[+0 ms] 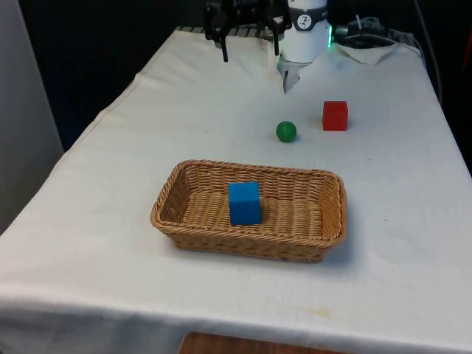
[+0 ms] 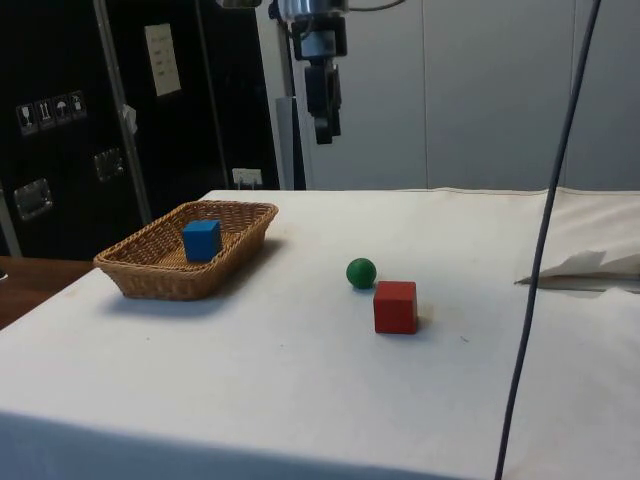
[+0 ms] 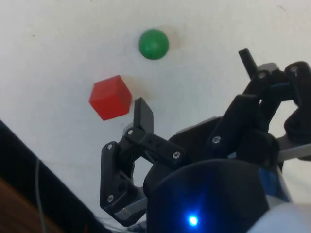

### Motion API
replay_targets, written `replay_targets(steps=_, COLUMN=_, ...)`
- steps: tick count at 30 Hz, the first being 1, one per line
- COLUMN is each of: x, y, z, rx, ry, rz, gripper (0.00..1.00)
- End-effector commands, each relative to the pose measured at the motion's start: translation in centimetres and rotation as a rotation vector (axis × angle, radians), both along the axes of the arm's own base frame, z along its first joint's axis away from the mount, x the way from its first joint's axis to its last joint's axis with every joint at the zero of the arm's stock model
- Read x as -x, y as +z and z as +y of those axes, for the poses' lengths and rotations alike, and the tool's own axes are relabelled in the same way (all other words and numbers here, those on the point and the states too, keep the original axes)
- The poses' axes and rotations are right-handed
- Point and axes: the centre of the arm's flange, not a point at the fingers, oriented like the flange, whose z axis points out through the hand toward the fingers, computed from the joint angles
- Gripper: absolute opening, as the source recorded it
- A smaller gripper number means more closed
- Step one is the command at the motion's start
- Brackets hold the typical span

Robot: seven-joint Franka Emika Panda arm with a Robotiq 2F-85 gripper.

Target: Place all non-red objects into the basket.

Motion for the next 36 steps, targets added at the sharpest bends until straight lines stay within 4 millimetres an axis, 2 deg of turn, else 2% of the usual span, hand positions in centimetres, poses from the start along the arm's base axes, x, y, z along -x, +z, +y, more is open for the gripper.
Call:
replay_targets(steps=1, x=0.3, y=-0.1, z=0.1, rx=0.019, ry=-0.004, rz=-0.005, gripper=1.0)
replay_targets(steps=6, x=1.0, y=-0.5, z=0.7, rx=0.03, ry=-0.001, rz=-0.001, gripper=1.0)
replay_targets(steps=17, x=1.3, y=-1.1, z=2.1, rx=0.033, ry=0.004, rz=0.004, gripper=1.0)
replay_targets(steps=30, x=3.3, y=-4.3, z=3.7, rx=0.033, ry=0.015, rz=-0.004, gripper=1.0)
replay_targets(steps=36, x=4.1, y=-5.1, z=4.3, rx=0.032, ry=0.019, rz=-0.022, gripper=1.0)
